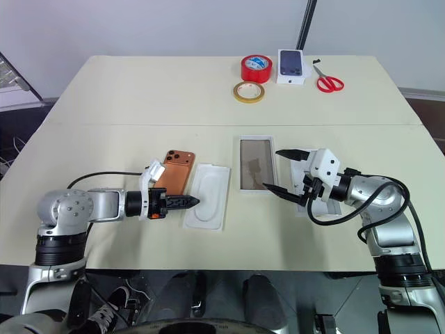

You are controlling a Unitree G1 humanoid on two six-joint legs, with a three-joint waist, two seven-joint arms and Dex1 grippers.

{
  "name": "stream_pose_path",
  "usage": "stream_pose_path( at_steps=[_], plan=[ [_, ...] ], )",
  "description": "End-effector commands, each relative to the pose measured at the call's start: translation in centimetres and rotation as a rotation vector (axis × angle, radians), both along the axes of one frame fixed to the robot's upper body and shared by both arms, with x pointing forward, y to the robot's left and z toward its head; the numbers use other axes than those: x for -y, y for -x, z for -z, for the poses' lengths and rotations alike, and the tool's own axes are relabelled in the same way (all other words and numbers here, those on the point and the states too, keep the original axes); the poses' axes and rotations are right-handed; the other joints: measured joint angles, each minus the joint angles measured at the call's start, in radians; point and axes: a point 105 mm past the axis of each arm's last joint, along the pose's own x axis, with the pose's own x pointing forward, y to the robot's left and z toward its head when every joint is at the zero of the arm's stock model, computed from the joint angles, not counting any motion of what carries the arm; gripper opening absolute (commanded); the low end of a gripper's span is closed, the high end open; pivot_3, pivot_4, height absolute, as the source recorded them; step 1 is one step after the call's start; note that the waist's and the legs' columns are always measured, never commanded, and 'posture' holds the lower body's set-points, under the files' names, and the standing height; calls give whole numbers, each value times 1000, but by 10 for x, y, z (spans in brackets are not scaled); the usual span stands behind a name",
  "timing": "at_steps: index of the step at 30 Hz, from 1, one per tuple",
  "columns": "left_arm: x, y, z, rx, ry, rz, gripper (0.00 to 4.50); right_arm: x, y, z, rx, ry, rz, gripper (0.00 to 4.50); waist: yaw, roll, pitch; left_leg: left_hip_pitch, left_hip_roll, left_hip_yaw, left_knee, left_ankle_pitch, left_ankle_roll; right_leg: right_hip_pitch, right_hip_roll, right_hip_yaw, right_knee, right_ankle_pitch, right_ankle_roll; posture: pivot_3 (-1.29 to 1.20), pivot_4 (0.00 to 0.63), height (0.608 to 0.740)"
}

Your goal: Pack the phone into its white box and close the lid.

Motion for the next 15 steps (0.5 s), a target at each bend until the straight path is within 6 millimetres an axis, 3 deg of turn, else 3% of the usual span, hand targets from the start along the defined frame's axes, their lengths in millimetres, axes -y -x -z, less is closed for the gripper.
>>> stream_pose_path(
  at_steps=[1, 9, 13, 15],
  plan=[
    [-2, 1, 13, -56, -42, -33, 41, -3, -2, -12, 58, -9, -6, 4500, 1, 2, -1, 0, 0, 0, 0, 0, 0, 0, 0, 0, 0, 0, 0, 0, 150, 740],
    [-5, -9, 0, -43, 31, -95, 41, -7, -1, -10, 53, -16, -13, 4500, 1, 2, -1, 0, -1, 0, 0, 0, 0, 1, 0, 0, 0, 0, 0, 0, 150, 740],
    [-9, -23, -28, 1, 173, -154, 41, -27, 9, -1, -7, -8, -108, 4500, 0, 0, 0, 0, 0, 0, 0, 0, 0, 0, 0, 0, 0, 0, 0, 0, 150, 740],
    [-12, -28, -33, 12, 175, -172, 41, -36, 14, 10, -26, 36, -163, 4500, -2, -2, 1, -1, 0, 0, 0, 0, 0, -2, 1, 0, 0, 0, 0, 0, 150, 740]
  ],
)
